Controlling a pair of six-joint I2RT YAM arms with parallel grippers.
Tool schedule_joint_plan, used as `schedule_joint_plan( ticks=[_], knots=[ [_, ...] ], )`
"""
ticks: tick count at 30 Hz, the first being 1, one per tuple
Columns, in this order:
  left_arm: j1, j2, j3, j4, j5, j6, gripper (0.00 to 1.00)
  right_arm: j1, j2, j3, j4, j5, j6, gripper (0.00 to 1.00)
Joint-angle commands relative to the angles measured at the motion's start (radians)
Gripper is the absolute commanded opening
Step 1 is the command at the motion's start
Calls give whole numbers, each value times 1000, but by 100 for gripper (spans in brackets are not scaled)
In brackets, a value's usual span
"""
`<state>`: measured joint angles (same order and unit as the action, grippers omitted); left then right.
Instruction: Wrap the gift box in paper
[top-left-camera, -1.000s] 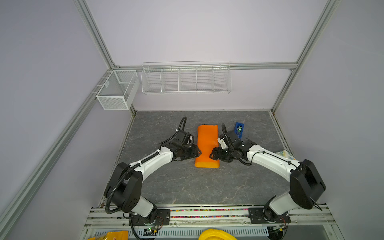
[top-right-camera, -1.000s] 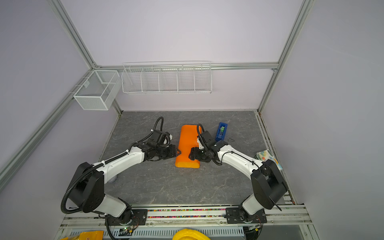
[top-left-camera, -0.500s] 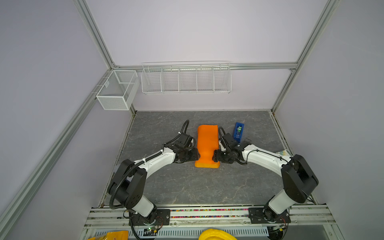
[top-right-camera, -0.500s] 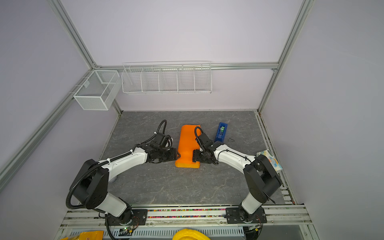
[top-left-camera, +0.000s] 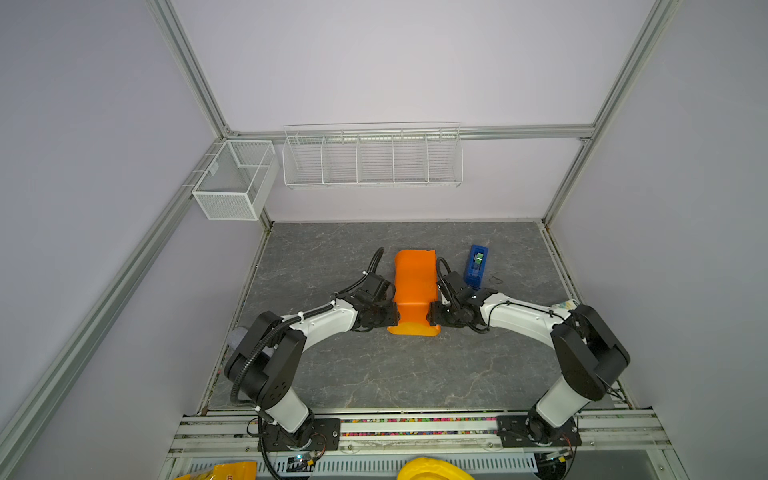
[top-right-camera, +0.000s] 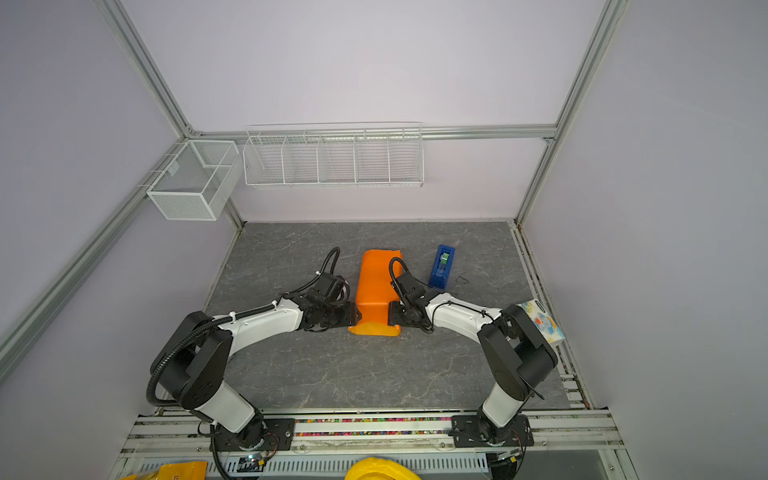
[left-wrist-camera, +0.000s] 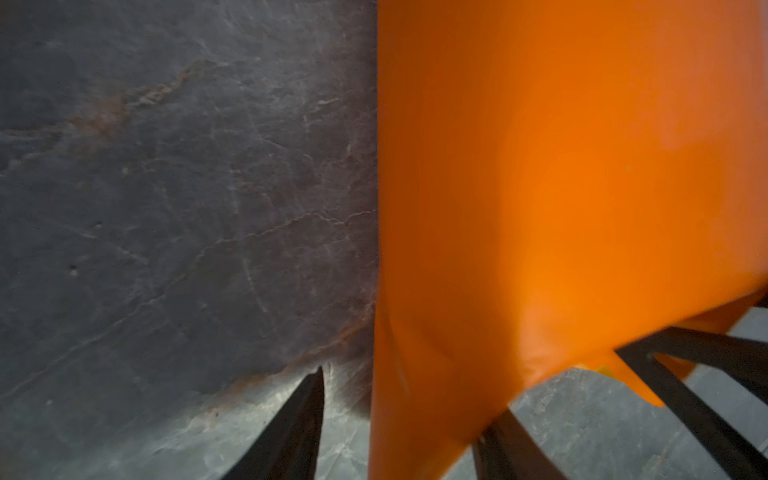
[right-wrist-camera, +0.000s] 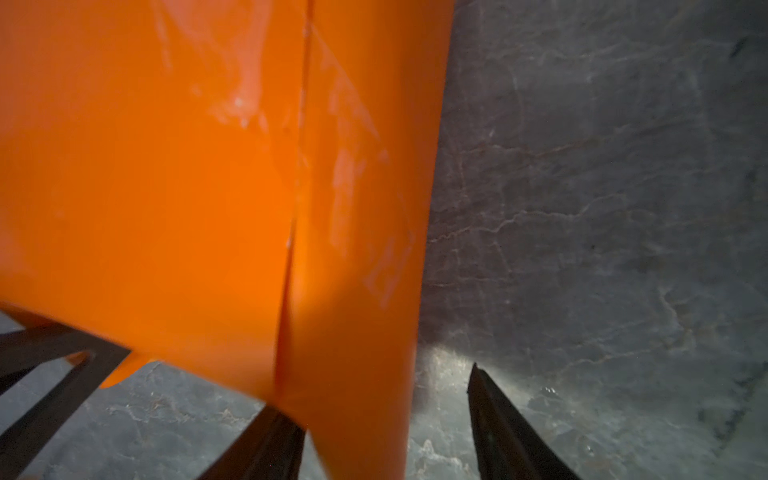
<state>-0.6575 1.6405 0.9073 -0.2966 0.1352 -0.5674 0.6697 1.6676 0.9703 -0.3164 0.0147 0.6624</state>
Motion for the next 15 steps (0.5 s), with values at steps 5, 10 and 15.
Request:
schedule_joint_plan(
  ticks=[5,10,15],
  knots=[
    [-2,39,15,47,-28,-11,55,16,-9,-72,141,96,1,57],
    [-2,54,21,59,-28,-14,55,19,-14,-114,222,123,-6,55],
    [-2,69,25,72,-29,-15,55,29,6,-117,276,126,-19,50]
  ],
)
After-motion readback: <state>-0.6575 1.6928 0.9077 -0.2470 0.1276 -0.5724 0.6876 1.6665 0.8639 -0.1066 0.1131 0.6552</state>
